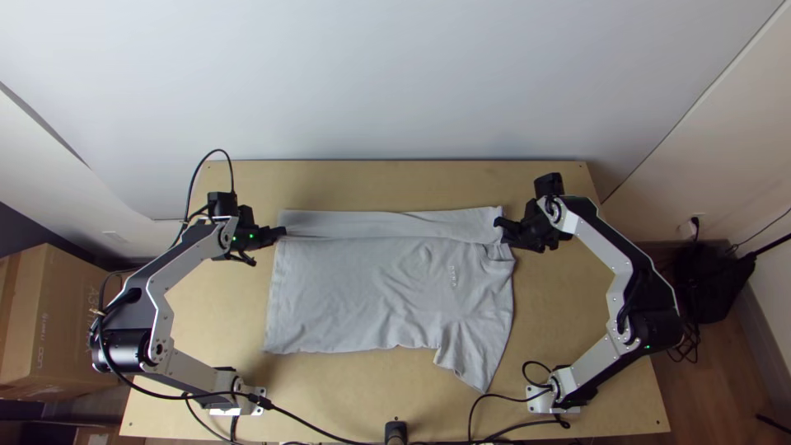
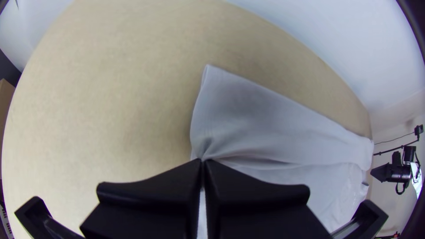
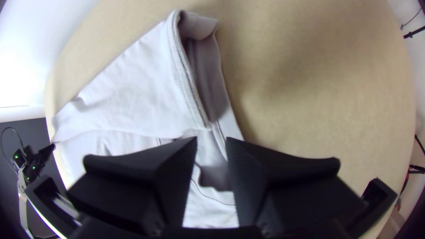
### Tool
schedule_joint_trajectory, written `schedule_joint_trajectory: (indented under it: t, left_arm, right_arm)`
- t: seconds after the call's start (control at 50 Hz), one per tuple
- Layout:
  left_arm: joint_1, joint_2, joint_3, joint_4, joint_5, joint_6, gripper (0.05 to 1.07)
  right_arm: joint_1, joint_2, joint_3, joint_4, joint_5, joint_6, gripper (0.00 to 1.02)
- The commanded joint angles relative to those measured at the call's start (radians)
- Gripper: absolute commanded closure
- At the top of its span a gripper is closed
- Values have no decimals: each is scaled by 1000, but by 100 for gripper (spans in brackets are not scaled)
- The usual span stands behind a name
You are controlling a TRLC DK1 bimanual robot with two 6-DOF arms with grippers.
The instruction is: Fold the t-shirt
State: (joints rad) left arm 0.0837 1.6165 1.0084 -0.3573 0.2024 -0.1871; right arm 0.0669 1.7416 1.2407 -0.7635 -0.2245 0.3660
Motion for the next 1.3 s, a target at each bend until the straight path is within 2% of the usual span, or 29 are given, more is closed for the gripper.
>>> schedule_joint_trajectory:
  t: [0.0, 0.06, 0.14, 0.18, 0.24, 0.28, 0.36, 0.4, 0.46, 0.48, 0.54, 0.64, 0.76, 0.86, 0.92, 1.28]
  left_arm:
    - [7, -63, -60, 23, 6, -3, 84]
    - [5, -96, -79, 31, 3, -2, 62]
    - [18, -142, -77, 20, 0, -3, 36]
    - [33, -171, -68, 3, 2, -5, 26]
    - [47, -228, -53, -39, 2, -3, 18]
    - [54, -267, -45, -60, 5, -5, 18]
    - [65, -337, -25, -121, 23, -8, 18]
    - [68, -372, -17, -152, 38, -8, 18]
    - [68, -431, -8, -186, 45, -9, 18]
    - [68, -448, -2, -203, 52, -9, 18]
    - [68, -481, 7, -233, 68, -9, 18]
    - [68, -512, 30, -304, 91, 2, 18]
    - [73, -552, 73, -382, 91, 3, 18]
    - [79, -598, 99, -431, 91, 5, 18]
    - [77, -616, 110, -460, 91, 5, 18]
    - [77, -734, 56, -502, 91, 11, 18]
  right_arm:
    - [-24, -88, -53, -3, 10, 2, 9]
    - [-36, -159, -76, -17, 10, 4, 4]
    - [-56, -287, -113, -51, 8, 5, 4]
    - [-61, -353, -127, -74, 7, 4, 4]
    - [-61, -453, -155, -128, 2, 4, 4]
    - [-61, -510, -184, -163, 1, 10, 4]
    - [-61, -585, -248, -235, -12, 96, 4]
    - [-68, -608, -296, -238, -22, 106, 5]
    - [-116, -613, -354, -310, -108, 143, 5]
    - [-121, -605, -362, -350, -128, 143, 5]
    - [-107, -596, -383, -435, -130, 129, 5]
    - [-91, -613, -452, -445, -136, 108, 6]
    - [-73, -613, -518, -447, -136, 67, 16]
    - [-19, -616, -555, -447, -136, 67, 25]
    - [17, -616, -584, -450, -159, 67, 32]
    - [99, -534, -636, -444, -184, 39, 33]
